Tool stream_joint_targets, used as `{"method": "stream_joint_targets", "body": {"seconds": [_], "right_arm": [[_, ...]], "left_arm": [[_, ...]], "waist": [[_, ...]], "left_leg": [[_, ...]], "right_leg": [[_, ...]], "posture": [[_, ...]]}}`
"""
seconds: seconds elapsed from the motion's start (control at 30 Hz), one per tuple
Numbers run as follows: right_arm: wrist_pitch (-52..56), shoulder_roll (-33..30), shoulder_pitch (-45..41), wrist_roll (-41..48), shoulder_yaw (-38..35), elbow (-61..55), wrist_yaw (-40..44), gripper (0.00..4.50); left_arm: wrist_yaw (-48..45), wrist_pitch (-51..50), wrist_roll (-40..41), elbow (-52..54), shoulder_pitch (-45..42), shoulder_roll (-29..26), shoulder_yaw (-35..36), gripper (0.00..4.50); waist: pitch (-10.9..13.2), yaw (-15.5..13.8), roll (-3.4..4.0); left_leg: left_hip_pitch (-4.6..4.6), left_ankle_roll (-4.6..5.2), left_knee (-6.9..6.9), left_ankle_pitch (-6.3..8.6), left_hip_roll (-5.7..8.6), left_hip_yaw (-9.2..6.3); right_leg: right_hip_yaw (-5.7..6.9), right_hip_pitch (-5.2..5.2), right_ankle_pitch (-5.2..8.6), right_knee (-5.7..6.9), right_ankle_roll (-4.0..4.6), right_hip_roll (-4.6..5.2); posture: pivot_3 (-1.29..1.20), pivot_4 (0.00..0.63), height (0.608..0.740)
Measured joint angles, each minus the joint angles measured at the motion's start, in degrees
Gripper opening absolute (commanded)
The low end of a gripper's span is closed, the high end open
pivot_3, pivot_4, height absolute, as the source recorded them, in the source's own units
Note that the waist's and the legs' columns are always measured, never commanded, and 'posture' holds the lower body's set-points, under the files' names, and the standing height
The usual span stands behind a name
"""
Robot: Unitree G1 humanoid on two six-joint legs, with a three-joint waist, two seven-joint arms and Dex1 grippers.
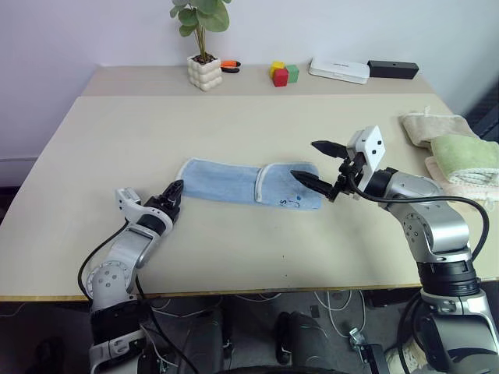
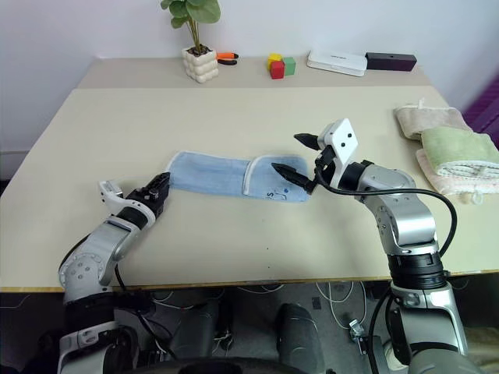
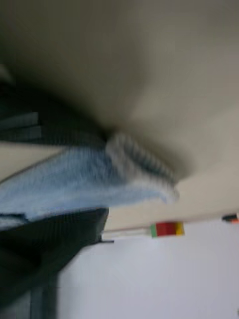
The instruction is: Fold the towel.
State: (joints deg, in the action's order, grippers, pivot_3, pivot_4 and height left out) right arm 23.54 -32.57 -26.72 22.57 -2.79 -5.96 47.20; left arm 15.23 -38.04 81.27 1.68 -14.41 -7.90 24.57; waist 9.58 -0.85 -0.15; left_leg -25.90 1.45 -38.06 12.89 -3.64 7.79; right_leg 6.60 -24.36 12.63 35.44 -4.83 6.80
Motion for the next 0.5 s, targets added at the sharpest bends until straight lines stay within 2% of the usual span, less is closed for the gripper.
{"method": "stream_joint_targets", "body": {"seconds": [0.03,0.27,0.5], "right_arm": [[-0.13,0.0,0.0,-0.02,-0.01,0.0,-0.21,4.5],[-0.39,0.0,0.0,-0.73,-0.12,0.5,-2.02,4.5],[-2.09,0.06,-0.01,-2.3,-0.12,2.6,-3.01,4.5]], "left_arm": [[0.13,0.07,0.1,0.27,-0.45,0.11,0.11,0.06],[3.71,0.93,0.86,0.81,-1.96,2.31,1.36,0.06],[2.26,-0.99,0.52,4.66,-1.77,2.43,-1.92,0.06]], "waist": [[0.0,0.01,0.0],[0.0,0.06,0.01],[0.04,0.18,-0.05]], "left_leg": [[0.0,0.0,0.0,0.0,0.0,0.0],[-0.01,0.01,0.0,-0.01,0.0,0.01],[-0.16,0.02,0.0,-0.01,0.02,0.01]], "right_leg": [[0.0,0.01,0.0,0.0,0.0,0.0],[0.0,0.01,-0.01,-0.01,0.0,-0.01],[0.03,-0.08,-0.02,-0.07,0.0,-0.02]], "posture": [[0.0,0.15,0.74],[0.0,0.15,0.74],[0.0,0.15,0.74]]}}
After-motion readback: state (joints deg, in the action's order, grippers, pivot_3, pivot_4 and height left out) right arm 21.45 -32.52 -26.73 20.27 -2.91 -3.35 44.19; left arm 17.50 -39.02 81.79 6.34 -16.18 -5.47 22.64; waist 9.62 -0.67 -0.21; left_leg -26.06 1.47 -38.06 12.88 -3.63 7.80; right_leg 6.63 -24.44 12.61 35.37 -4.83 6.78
